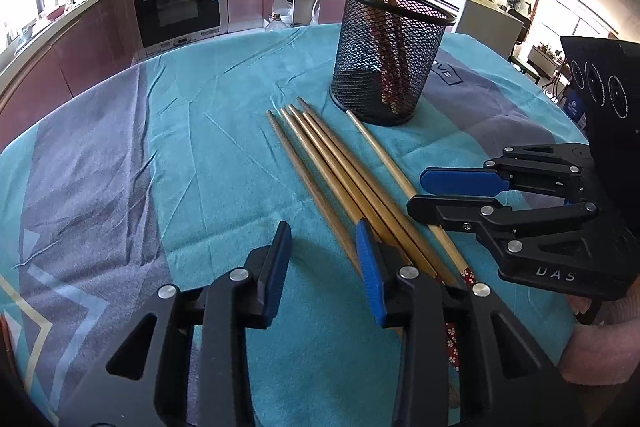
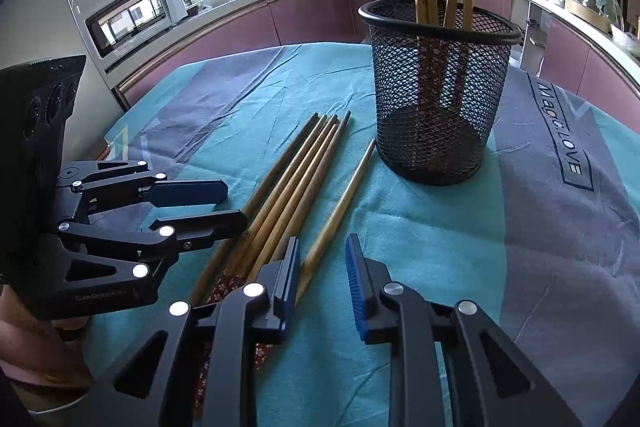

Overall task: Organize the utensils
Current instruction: 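Withdraw both open tools from the holder back over the chopstick pile, then close the right tool on a chopstick while the left tool grasps another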

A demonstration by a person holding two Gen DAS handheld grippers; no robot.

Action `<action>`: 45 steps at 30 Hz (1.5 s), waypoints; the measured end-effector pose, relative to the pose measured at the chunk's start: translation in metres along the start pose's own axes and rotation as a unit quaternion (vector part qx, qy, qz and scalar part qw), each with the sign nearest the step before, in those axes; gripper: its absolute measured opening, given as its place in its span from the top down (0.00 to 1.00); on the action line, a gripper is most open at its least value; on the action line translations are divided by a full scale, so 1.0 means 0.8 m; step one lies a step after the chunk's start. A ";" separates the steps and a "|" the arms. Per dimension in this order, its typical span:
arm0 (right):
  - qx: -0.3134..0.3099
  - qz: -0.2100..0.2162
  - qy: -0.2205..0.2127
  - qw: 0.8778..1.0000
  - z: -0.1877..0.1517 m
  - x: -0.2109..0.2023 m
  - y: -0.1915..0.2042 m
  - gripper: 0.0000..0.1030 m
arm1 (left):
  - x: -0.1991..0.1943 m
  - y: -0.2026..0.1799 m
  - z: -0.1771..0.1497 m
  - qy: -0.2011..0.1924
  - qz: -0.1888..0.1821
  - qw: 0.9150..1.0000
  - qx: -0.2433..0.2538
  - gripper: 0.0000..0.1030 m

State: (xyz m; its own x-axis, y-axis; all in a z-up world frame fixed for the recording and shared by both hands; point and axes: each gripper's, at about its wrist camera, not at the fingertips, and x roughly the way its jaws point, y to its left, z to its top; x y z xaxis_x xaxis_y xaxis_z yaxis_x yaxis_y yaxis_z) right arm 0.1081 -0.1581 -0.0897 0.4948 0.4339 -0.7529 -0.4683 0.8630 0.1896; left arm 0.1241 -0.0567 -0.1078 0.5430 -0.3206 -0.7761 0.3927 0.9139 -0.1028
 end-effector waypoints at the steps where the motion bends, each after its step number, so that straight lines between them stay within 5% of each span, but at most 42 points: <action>1: -0.001 -0.001 0.000 1.000 0.000 0.000 0.000 0.80 | -0.001 0.000 0.000 0.001 -0.002 1.000 0.001 0.71; 8: -0.006 -0.013 0.002 1.000 0.006 0.006 0.004 0.81 | 0.005 0.001 0.003 0.006 0.014 1.000 -0.003 0.60; 19: 0.000 -0.023 0.000 1.000 0.022 0.021 0.006 0.82 | 0.024 0.000 0.027 0.003 0.040 0.999 0.002 0.70; 27: 0.013 -0.027 -0.002 1.000 0.024 0.022 -0.002 0.95 | 0.025 0.006 0.029 0.001 0.038 0.999 -0.026 0.87; 45: 0.029 0.022 -0.035 0.999 0.017 -0.021 -0.018 0.95 | 0.004 0.025 0.021 -0.005 0.003 0.996 -0.085 0.91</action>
State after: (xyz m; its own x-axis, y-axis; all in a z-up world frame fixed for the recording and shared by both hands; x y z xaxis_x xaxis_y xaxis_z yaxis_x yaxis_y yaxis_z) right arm 0.1167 -0.1743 -0.0713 0.5261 0.4875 -0.6968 -0.4495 0.8550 0.2588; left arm 0.1463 -0.0435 -0.1021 0.5532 -0.3176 -0.7701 0.2588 0.9443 -0.2035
